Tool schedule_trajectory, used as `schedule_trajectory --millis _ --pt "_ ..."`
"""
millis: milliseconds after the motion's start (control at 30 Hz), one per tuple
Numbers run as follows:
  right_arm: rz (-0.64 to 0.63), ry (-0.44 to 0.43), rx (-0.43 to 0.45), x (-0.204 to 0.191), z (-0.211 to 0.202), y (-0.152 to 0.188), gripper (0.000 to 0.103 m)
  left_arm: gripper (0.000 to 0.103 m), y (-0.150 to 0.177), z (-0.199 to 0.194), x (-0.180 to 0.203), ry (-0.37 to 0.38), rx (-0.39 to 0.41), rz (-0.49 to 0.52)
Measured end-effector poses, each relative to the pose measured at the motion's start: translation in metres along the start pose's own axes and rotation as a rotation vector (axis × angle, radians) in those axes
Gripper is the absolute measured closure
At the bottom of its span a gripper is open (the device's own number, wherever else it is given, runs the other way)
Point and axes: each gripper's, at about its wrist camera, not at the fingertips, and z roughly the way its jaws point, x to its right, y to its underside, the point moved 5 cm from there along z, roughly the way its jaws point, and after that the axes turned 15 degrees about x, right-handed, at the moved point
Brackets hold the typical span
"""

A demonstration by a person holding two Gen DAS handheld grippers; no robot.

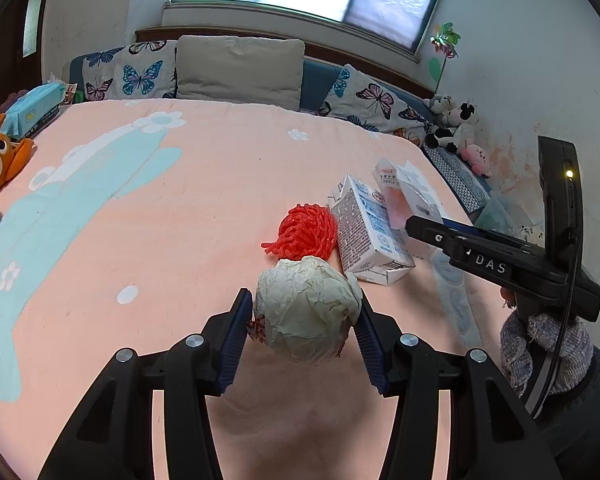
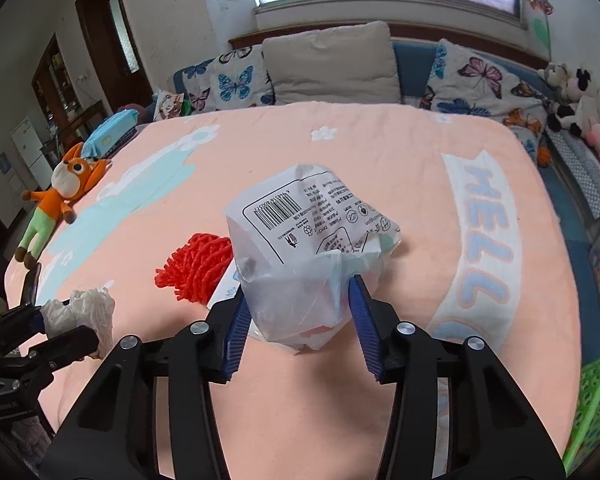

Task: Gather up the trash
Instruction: 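Close the right tool on the white barcode-printed plastic bag, then carry the paper ball and plastic bag toward the green basket with both tools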

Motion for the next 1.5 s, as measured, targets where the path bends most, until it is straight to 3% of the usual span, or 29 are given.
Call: schedule_trajectory --millis 367,767,1500 --pt "-0.001 0.025 0.067 0.019 -0.046 -0.002 0.064 0.054 -0.005 -0.004 0.022 0.029 0.016 0.024" --pt "0.022 0.084 0.108 0.058 -0.111 0.016 0.064 0.054 -0.006 0.002 0.075 0.100 0.001 0.070" --pt "0.197 0.440 0.126 0.228 -0.248 0.083 0.064 0.054 0.007 0.024 0.243 0.323 -0.046 0.242"
